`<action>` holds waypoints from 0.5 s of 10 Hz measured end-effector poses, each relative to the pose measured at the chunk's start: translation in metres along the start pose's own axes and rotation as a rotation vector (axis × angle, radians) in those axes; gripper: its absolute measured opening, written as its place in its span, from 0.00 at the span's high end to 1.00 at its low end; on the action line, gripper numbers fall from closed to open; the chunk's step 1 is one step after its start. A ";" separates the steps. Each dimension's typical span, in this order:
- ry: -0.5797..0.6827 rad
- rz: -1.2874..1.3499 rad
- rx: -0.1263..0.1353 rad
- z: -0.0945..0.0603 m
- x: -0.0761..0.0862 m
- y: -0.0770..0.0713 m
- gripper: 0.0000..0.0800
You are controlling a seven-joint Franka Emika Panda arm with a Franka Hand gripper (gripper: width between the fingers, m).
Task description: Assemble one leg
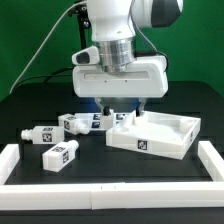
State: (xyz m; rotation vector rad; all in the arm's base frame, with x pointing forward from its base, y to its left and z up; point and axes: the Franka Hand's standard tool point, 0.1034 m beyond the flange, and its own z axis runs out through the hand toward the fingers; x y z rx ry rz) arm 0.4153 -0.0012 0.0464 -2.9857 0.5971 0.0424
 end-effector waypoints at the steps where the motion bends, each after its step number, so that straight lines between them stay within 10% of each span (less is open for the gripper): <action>1: -0.006 0.086 -0.004 0.006 -0.003 0.000 0.19; 5: -0.010 0.121 -0.031 0.038 -0.014 -0.006 0.19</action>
Offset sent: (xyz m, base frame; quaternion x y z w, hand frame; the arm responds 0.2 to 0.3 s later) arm 0.0038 0.0045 -0.0331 -0.0249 0.0362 0.0598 0.9972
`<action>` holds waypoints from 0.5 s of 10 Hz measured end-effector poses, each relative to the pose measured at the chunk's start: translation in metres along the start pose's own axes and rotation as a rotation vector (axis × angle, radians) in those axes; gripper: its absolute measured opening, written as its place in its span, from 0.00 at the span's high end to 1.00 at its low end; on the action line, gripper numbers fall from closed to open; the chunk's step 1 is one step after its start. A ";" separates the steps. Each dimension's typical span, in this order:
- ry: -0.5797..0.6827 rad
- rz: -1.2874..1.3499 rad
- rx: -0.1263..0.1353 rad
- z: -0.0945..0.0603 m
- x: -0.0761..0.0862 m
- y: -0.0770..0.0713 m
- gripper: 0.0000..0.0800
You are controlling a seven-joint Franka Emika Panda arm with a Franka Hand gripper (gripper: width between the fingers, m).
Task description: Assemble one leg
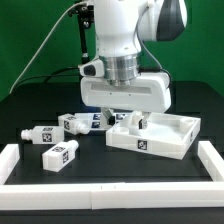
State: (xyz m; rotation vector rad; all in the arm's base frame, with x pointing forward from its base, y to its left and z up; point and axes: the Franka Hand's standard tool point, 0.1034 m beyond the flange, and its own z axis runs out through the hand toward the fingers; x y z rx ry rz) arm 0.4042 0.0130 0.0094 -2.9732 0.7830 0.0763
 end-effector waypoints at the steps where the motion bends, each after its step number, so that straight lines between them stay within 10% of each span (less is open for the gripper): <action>1: 0.005 -0.001 0.000 0.001 0.000 0.000 0.23; 3: 0.005 -0.001 0.000 0.001 0.000 0.000 0.40; 5: 0.005 -0.001 0.000 0.001 0.000 0.000 0.80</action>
Offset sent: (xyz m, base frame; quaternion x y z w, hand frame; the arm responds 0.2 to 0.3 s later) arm 0.0000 0.0000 0.0000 0.0000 0.0000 0.0000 1.0000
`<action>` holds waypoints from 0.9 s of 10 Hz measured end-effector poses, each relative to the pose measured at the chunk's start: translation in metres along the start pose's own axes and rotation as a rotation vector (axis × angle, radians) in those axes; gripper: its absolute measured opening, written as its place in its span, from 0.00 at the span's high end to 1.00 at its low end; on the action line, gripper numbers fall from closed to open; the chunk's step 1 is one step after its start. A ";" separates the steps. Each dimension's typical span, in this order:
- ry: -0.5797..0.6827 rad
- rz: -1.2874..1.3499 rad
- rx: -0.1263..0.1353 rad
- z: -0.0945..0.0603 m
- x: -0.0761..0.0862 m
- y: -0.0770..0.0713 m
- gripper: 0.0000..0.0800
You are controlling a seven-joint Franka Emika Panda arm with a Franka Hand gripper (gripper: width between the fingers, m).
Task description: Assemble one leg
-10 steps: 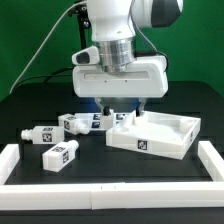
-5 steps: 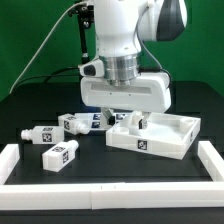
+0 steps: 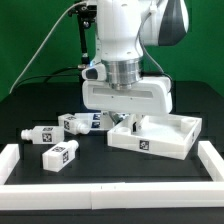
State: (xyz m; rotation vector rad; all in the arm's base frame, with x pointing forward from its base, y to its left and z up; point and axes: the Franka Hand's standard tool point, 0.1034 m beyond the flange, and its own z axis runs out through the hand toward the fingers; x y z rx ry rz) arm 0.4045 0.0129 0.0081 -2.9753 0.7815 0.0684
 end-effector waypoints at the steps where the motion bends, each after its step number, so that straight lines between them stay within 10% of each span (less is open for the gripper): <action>1: 0.000 0.000 0.000 0.000 0.000 0.000 0.93; 4: -0.010 -0.041 0.002 -0.002 0.002 0.001 0.93; 9: -0.020 -0.286 0.074 -0.061 0.054 -0.003 0.93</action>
Offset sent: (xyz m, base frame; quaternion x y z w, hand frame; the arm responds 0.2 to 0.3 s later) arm 0.0000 0.0000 0.0000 0.0000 0.0000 0.0000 1.0000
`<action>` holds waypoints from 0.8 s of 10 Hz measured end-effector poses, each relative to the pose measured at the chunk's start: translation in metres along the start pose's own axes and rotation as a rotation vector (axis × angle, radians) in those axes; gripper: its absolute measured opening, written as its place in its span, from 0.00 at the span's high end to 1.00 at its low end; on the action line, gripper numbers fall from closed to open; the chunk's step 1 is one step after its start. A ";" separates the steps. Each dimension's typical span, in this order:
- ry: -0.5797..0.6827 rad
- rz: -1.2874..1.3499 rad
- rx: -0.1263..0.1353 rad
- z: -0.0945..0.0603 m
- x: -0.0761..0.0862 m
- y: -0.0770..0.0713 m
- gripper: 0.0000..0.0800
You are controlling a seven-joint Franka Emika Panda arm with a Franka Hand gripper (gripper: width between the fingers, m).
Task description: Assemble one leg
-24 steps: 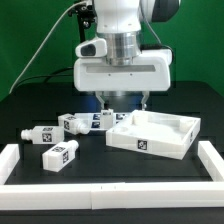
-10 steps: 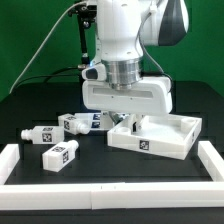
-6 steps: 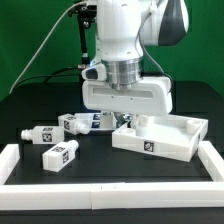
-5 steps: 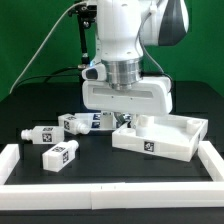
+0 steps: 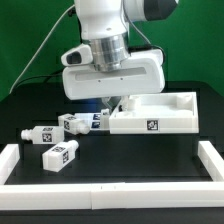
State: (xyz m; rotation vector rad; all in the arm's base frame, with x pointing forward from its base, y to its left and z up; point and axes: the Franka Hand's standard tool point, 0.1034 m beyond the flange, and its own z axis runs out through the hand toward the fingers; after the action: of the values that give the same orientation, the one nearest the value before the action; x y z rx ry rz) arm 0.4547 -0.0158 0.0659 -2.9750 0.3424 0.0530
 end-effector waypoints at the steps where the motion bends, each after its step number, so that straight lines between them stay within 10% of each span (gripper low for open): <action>1: 0.006 -0.006 0.000 -0.002 0.001 -0.002 0.93; 4: -0.003 -0.040 -0.006 0.003 0.004 0.001 0.93; 8: -0.061 -0.144 -0.025 0.023 0.074 0.002 0.93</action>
Offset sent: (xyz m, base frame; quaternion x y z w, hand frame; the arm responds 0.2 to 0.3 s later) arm 0.0000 0.0000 0.0000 0.0000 0.0000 0.0000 1.0000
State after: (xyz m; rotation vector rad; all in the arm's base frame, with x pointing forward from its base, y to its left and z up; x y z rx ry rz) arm 0.5259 -0.0308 0.0395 -3.0057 0.1202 0.1327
